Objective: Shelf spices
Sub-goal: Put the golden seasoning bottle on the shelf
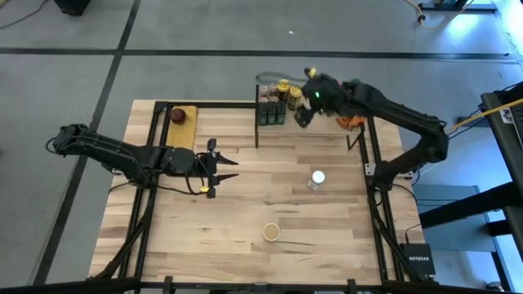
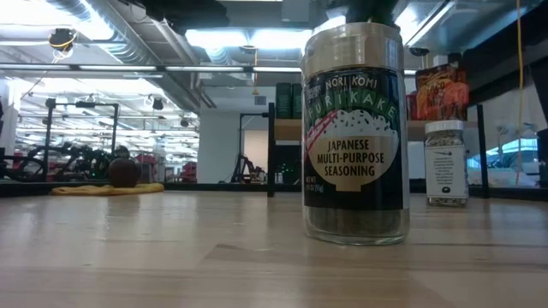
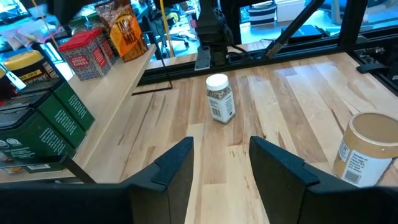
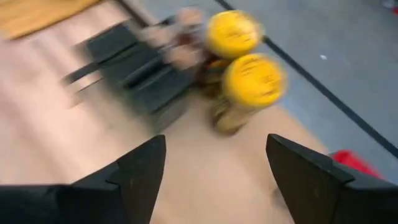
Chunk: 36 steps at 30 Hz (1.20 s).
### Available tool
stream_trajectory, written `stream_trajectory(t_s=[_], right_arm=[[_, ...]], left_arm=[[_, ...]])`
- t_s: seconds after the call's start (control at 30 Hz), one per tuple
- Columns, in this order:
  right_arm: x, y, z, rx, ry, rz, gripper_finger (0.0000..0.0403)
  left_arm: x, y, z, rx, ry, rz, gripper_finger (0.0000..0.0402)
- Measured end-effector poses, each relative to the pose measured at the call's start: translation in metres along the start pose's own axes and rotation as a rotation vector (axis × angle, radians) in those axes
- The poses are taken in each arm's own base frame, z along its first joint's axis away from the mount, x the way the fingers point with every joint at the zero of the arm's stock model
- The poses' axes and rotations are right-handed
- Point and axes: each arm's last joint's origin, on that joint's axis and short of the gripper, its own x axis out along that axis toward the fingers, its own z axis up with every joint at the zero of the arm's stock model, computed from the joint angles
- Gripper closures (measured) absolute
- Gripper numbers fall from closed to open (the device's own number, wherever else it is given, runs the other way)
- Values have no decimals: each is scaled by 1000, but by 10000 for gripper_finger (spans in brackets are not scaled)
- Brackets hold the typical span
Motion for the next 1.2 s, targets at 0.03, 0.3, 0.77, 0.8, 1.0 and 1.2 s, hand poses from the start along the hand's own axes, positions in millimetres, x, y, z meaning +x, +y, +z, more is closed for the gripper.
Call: stream_trajectory(t_s=[0.03,0.3,0.77,0.8,1.0,1.2], right_arm=[[-9,8,-4,-15,4,26,118],[-69,101,-73,-202,21,212,118],[-47,190,-250,-144,-404,340,118],[-40,193,-257,-145,-432,362,118],[-21,210,-270,-217,-538,540,118],[-23,216,-268,-272,-512,712,118]], left_arm=[[0,0,0,0,0,0,251],[0,0,-2,-29,18,-3,251],[0,0,-2,-7,18,-4,251],[0,0,-2,-11,19,-3,251],[0,0,-2,-29,21,-3,251],[0,0,-2,-47,21,-3,251]])
